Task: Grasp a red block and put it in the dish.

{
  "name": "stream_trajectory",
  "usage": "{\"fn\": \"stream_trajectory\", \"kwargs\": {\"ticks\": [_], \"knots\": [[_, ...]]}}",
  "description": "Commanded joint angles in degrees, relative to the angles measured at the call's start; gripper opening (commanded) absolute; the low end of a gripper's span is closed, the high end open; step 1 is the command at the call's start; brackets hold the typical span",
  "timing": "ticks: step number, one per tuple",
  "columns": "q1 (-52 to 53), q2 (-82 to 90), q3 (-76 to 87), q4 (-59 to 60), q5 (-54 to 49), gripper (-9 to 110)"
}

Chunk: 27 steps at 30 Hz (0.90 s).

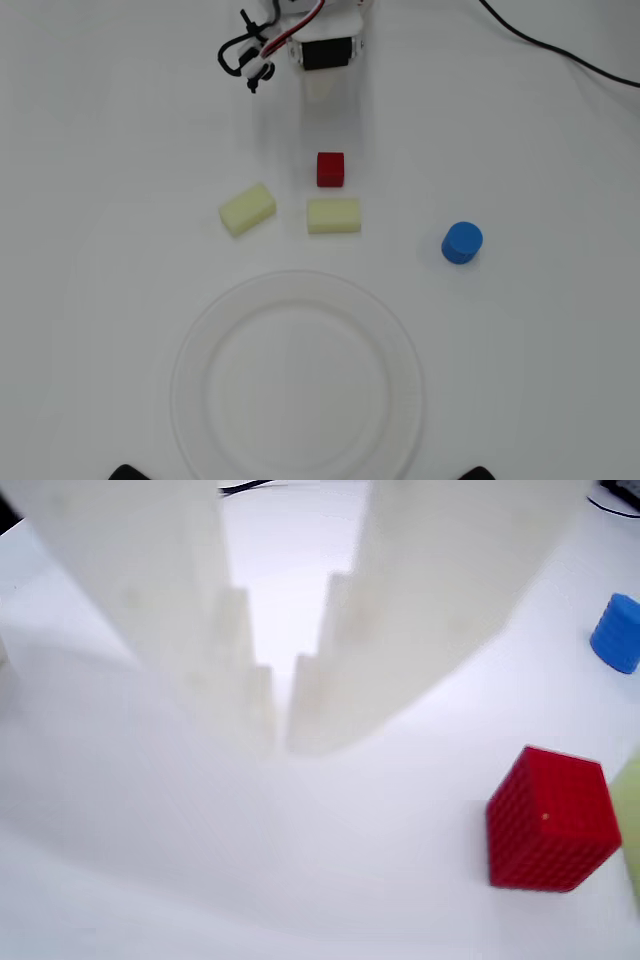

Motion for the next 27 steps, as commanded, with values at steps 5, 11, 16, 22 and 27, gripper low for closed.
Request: {"fn": "stream_trajectory", "kwargs": {"ticks": [5,11,16,22,27], "knots": [[-4.6,-7.0,-9.5,-0.1,1.3,18],[-6.7,-12.5,-9.3,-4.6,1.3,28],[-6.3,-18.2,-9.3,-8.3,1.4,28],[-5.2,-21.7,-8.9,-11.6,0.5,25],[-3.4,-22.8,-7.6,-14.7,-0.7,24]]}}
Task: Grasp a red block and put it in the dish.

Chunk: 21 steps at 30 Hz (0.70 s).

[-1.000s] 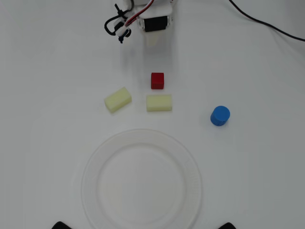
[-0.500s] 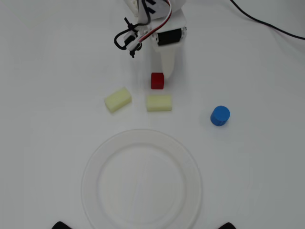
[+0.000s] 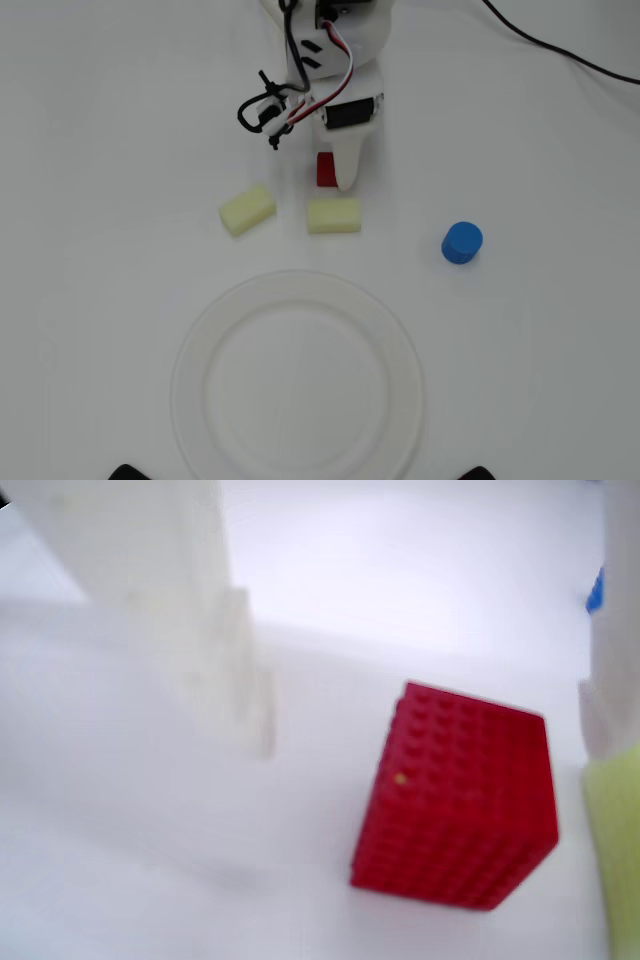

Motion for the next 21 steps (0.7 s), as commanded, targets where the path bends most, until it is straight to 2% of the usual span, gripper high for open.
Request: {"fn": "stream_trajectory", "kwargs": {"ticks": [1,9,14,21], "knots": [[1.4,-0.5,-0.3,-1.4,-0.9,24],[2.1,-1.8,-0.2,-2.6,-1.0,17],[1.1,-1.5,-0.2,-2.8,0.2,0],[1.5,6.2,1.4,-3.6,-2.1,0]]}}
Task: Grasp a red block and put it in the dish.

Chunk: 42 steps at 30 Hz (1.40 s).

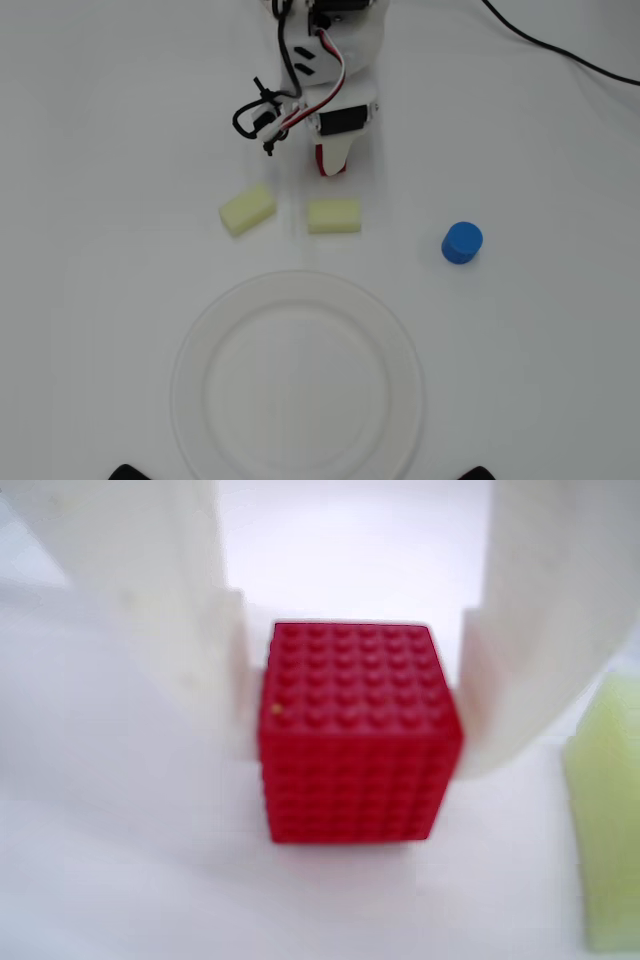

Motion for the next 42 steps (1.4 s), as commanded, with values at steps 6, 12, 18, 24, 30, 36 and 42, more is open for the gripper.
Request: {"fn": "stream_trajectory", "kwargs": {"ticks": [6,12,18,24,30,36,42], "knots": [[3.3,25.2,8.4,-12.1,-9.4,0],[4.6,35.0,15.8,-30.4,-16.8,0],[5.3,24.6,8.7,-37.8,-17.2,0],[5.6,7.3,-4.3,-38.0,-15.9,0],[5.4,-9.1,-15.0,-38.0,-14.1,0],[5.1,-21.1,-23.3,-38.0,-13.6,0],[4.2,-26.5,-25.8,-37.9,-13.9,0]]}}
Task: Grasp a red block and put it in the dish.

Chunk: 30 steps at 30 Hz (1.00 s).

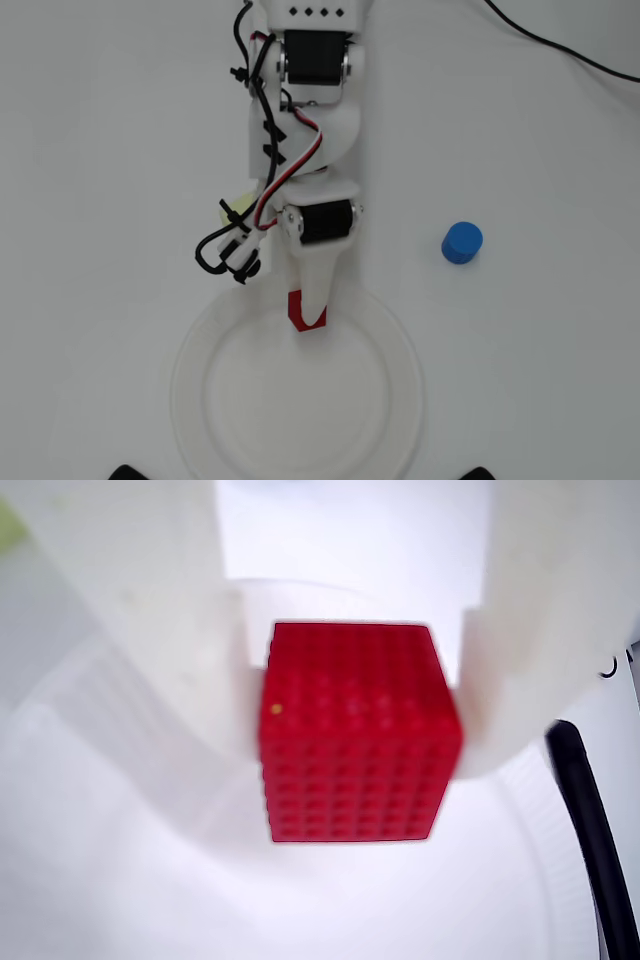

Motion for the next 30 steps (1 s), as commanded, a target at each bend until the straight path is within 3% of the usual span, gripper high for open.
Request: {"fn": "stream_trajectory", "kwargs": {"ticks": [1,15,22,30], "knots": [[-0.8,-0.9,-3.4,-0.9,-0.1,0],[-0.2,-0.8,-3.6,2.6,-1.7,13],[0.7,7.2,-5.9,12.7,-1.8,27],[1.8,27.7,-4.1,28.5,-1.5,33]]}}
